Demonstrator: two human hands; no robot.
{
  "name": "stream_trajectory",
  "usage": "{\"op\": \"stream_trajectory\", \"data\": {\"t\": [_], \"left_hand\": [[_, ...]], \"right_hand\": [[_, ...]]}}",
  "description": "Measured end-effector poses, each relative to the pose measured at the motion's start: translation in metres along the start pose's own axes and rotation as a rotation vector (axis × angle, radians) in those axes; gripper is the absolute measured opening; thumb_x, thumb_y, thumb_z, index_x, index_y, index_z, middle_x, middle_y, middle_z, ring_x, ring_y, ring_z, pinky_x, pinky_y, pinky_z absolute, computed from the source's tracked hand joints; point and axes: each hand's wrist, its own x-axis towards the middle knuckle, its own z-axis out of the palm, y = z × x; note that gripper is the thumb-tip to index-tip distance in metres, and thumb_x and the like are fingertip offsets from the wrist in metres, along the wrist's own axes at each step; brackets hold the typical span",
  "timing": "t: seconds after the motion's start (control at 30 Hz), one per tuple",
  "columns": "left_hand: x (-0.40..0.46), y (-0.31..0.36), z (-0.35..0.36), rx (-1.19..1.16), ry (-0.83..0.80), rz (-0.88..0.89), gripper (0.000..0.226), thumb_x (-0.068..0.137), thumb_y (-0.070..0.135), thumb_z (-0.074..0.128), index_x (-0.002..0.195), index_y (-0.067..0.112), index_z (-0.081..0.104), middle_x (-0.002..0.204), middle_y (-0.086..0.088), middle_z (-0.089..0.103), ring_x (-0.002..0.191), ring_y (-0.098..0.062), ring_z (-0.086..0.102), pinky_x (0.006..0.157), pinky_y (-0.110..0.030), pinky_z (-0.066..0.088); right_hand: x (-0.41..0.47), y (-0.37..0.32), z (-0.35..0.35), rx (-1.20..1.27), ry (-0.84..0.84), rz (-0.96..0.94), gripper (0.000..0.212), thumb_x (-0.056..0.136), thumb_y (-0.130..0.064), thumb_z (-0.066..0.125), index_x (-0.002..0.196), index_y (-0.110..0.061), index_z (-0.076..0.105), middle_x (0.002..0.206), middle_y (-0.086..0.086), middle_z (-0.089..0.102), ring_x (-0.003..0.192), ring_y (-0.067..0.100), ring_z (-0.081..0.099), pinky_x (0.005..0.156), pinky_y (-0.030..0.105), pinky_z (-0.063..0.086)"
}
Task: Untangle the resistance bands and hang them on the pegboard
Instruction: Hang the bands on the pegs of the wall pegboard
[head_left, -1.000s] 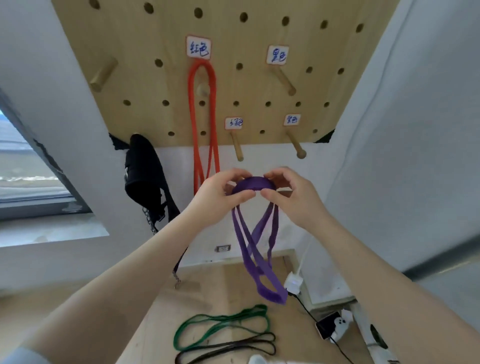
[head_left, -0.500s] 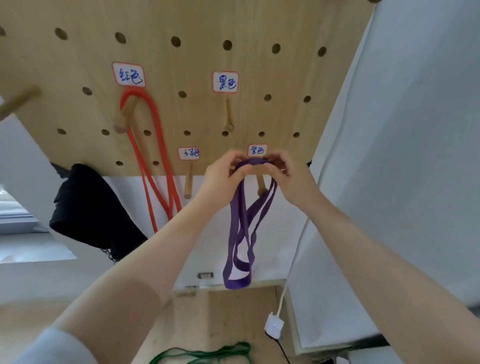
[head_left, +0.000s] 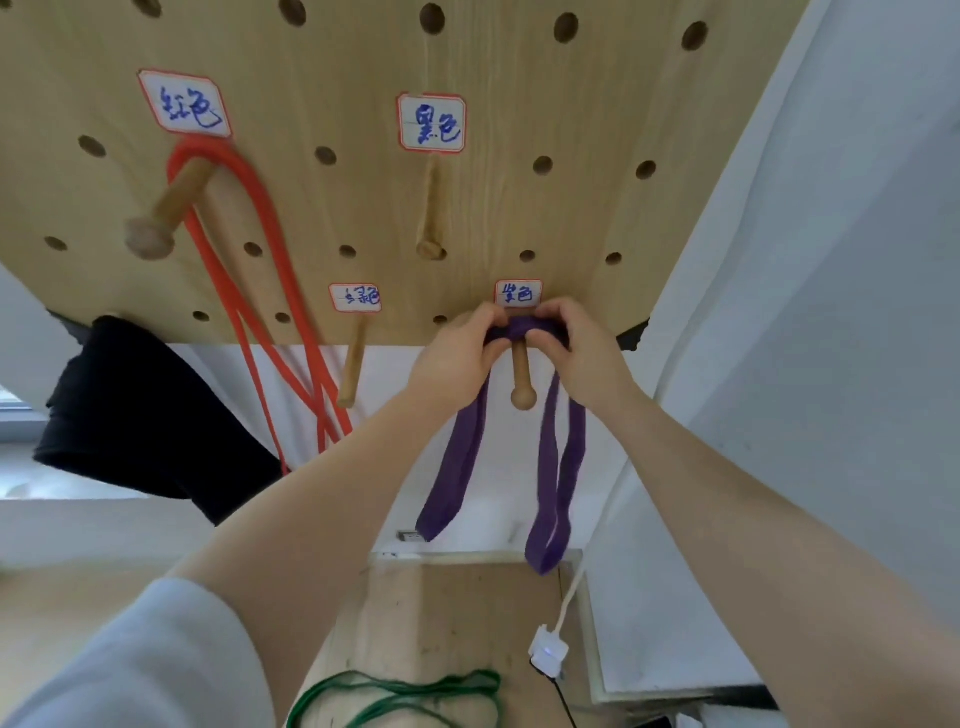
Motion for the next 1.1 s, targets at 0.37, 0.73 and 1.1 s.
{"op": "stream_trajectory", "data": {"t": [0.37, 0.73, 1.1], "left_hand": [[-0.011, 0.006, 0.028, -0.409, 0.25, -0.187, 0.01, 0.09, 0.007, 0.052, 0.093, 0.013, 0.06, 0.092, -0.003, 0.063, 0.089, -0.026, 0.063, 0.086, -0.039, 0.051], [-0.081, -0.018, 0.02, -0.47, 0.076, -0.296, 0.043, 0.094, 0.016, 0.05, 0.136, 0.014, 0.041, 0.136, 0.001, 0.047, 0.12, -0.013, 0.047, 0.1, -0.024, 0.037], [-0.336, -0.263, 0.003, -0.299, -0.137, -0.957, 0.021, 0.09, 0.005, 0.046, 0.105, 0.012, 0.06, 0.115, -0.014, 0.063, 0.106, -0.033, 0.059, 0.091, -0.038, 0.046]], "right_hand": [[-0.022, 0.009, 0.042, 0.249, 0.306, 0.109, 0.024, 0.093, -0.009, 0.051, 0.113, -0.012, 0.064, 0.1, 0.004, 0.068, 0.088, 0.021, 0.065, 0.081, 0.029, 0.051], [-0.082, 0.003, 0.067, 0.287, 0.306, 0.463, 0.049, 0.096, -0.01, 0.043, 0.143, -0.017, 0.029, 0.142, 0.006, 0.035, 0.117, 0.02, 0.049, 0.097, 0.033, 0.046], [-0.216, -0.034, 0.269, -0.083, -0.912, 0.588, 0.029, 0.096, -0.022, 0.047, 0.122, -0.01, 0.054, 0.117, 0.004, 0.058, 0.102, 0.021, 0.059, 0.08, 0.026, 0.044]]}}
